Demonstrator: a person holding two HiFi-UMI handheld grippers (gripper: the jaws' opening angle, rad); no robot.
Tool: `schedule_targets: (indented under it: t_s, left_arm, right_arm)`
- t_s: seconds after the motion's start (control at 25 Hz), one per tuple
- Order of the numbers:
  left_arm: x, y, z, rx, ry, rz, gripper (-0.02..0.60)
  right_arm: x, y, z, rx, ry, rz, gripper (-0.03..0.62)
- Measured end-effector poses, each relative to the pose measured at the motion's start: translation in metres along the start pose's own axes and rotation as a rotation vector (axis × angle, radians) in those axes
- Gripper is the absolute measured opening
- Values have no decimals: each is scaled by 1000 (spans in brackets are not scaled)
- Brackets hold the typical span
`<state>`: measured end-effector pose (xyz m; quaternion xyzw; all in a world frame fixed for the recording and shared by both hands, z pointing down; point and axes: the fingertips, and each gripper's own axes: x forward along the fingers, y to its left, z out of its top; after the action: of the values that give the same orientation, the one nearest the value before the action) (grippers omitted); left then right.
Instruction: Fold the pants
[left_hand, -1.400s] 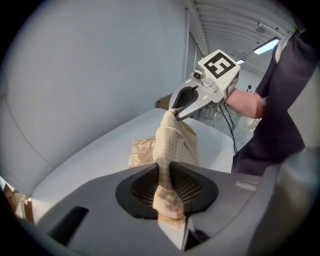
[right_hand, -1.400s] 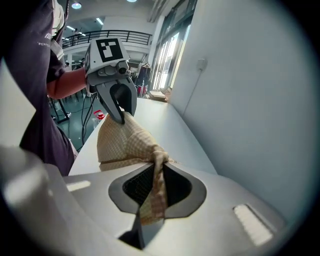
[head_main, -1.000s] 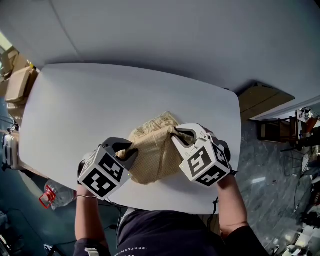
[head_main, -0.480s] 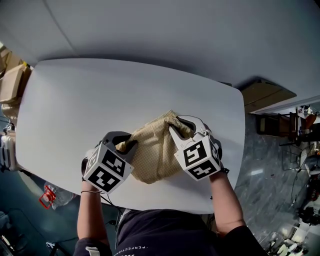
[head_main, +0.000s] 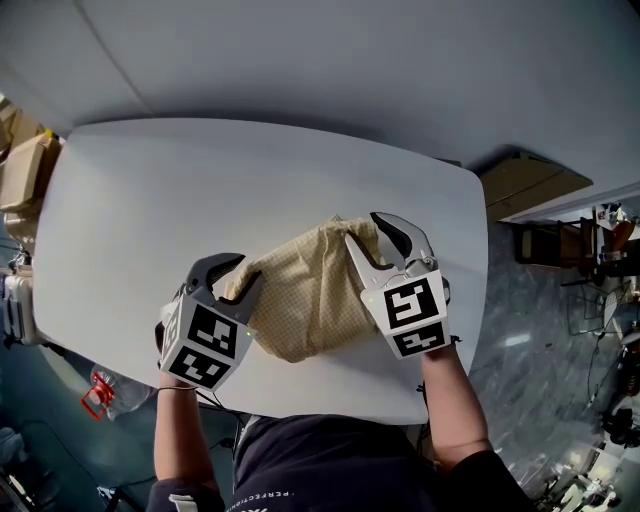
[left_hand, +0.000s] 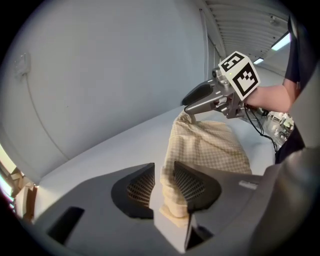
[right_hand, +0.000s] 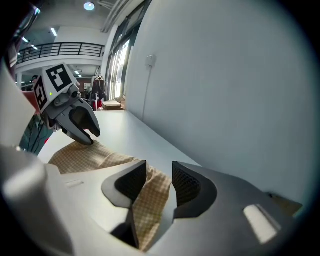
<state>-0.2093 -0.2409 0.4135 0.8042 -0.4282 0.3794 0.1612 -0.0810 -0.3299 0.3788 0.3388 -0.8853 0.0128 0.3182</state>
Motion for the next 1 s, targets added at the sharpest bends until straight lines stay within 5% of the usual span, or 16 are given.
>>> schedule_targets:
  t_s: [0.32, 0.56, 1.0]
  left_arm:
    - [-29, -7, 19, -78, -109, 50, -3]
    - [-50, -40, 37, -169, -243, 37, -3]
    - [-61, -116, 46, -177, -255, -40, -3]
  right_arm:
    - [-26, 10, -12, 83, -6, 53, 123]
    - [-61, 16, -20, 122, -41, 77, 3]
    - [-123, 31, -31, 111, -94, 92, 0]
